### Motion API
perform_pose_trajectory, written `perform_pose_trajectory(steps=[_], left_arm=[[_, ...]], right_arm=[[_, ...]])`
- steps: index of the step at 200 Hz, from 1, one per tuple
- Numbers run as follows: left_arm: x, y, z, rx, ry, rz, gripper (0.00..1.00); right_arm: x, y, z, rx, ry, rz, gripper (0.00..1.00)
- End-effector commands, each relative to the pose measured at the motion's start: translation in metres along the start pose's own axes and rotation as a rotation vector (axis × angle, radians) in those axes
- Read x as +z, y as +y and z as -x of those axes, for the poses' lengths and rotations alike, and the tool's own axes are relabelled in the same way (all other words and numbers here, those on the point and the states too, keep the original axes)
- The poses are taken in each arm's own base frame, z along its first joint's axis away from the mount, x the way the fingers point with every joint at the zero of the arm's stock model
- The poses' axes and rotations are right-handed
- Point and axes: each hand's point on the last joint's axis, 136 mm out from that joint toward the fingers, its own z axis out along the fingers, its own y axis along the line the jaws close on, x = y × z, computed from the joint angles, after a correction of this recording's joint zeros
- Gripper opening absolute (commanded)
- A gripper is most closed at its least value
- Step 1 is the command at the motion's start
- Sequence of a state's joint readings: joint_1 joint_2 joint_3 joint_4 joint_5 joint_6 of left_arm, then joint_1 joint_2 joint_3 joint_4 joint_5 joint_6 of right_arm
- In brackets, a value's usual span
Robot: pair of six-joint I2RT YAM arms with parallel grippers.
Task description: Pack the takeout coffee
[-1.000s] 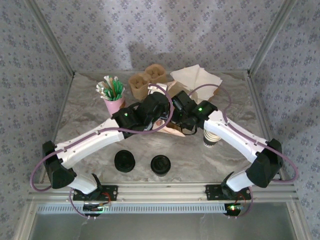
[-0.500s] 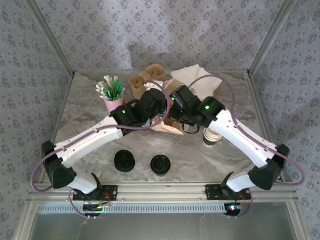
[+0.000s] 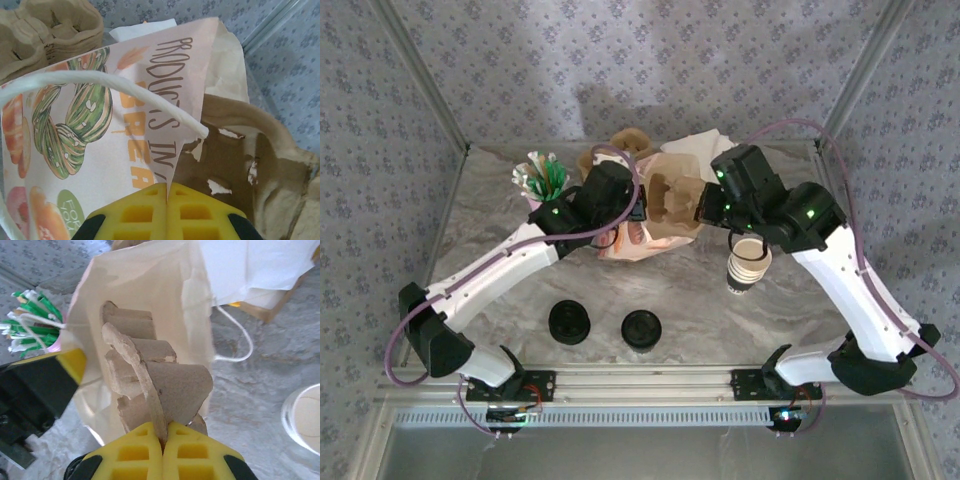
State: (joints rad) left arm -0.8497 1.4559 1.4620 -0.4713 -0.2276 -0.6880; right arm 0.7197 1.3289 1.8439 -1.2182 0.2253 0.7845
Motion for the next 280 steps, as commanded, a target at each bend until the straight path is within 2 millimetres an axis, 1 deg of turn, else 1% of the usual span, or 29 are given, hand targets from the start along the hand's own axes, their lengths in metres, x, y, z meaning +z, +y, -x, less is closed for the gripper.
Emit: perform_pose_trajectory(steps=[1, 19, 36, 62, 91, 103, 134, 155, 168, 172, 180, 191, 201, 213, 225, 244, 256, 264, 280], left_arm=[[-0.014, -0.008, 0.011, -0.126, -0.018, -0.089, 0.00], [-0.014, -0.008, 0.013, -0.190, -0.016, -0.113, 0.00], [-0.012, -0.008, 0.012, -0.246, -0.014, -0.133, 0.00], [-0.008, -0.005, 0.009, -0.348, -0.011, -0.146, 0.00], [-0.008, -0.005, 0.012, -0.430, -0.032, -0.161, 0.00], [-0.006, 0.001, 0.010, -0.456, -0.042, -0.146, 0.00], [0.004, 0.008, -0.001, -0.542, -0.038, -0.139, 0.00], [0.009, 0.009, -0.009, -0.555, -0.013, -0.135, 0.00], [0.009, 0.010, -0.009, -0.554, -0.012, -0.132, 0.00], [0.009, 0.010, -0.008, -0.551, -0.014, -0.131, 0.03], [0.006, 0.010, -0.005, -0.540, -0.021, -0.126, 0.13], [0.000, 0.009, 0.001, -0.519, -0.035, -0.124, 0.21], [-0.008, 0.008, 0.008, -0.488, -0.054, -0.116, 0.31], [-0.023, 0.007, 0.023, -0.437, -0.092, -0.109, 0.44], [-0.041, 0.006, 0.039, -0.373, -0.134, -0.094, 0.58], [-0.075, 0.003, 0.068, -0.235, -0.204, -0.073, 0.67], [-0.099, -0.004, 0.088, -0.123, -0.241, -0.078, 0.72], [-0.113, -0.014, 0.100, -0.030, -0.254, -0.102, 0.74], [-0.131, -0.047, 0.114, 0.181, -0.209, -0.232, 0.83]], right_arm=[[-0.020, -0.023, 0.008, -0.031, -0.025, -0.047, 0.00], [-0.023, -0.032, 0.013, -0.005, -0.033, -0.052, 0.00], [-0.029, -0.034, 0.021, 0.030, -0.061, -0.025, 0.00], [-0.038, -0.030, 0.035, 0.082, -0.117, 0.045, 0.00], [-0.045, -0.024, 0.048, 0.116, -0.145, 0.101, 0.00], [-0.048, -0.022, 0.052, 0.124, -0.150, 0.114, 0.00], [-0.053, -0.018, 0.058, 0.165, -0.163, 0.153, 0.00], [-0.054, -0.017, 0.060, 0.183, -0.162, 0.168, 0.00], [-0.055, -0.018, 0.062, 0.192, -0.165, 0.173, 0.00], [-0.055, -0.018, 0.062, 0.194, -0.162, 0.173, 0.00], [-0.055, -0.019, 0.063, 0.200, -0.165, 0.174, 0.00], [-0.055, -0.019, 0.064, 0.207, -0.167, 0.177, 0.00], [-0.055, -0.020, 0.065, 0.214, -0.168, 0.180, 0.00], [-0.054, -0.019, 0.067, 0.228, -0.171, 0.188, 0.00], [-0.053, -0.019, 0.069, 0.242, -0.170, 0.199, 0.00], [-0.052, -0.016, 0.073, 0.253, -0.175, 0.218, 0.00], [-0.052, -0.013, 0.075, 0.255, -0.177, 0.238, 0.00], [-0.053, -0.010, 0.077, 0.254, -0.180, 0.254, 0.00], [-0.054, -0.002, 0.078, 0.247, -0.178, 0.302, 0.00]])
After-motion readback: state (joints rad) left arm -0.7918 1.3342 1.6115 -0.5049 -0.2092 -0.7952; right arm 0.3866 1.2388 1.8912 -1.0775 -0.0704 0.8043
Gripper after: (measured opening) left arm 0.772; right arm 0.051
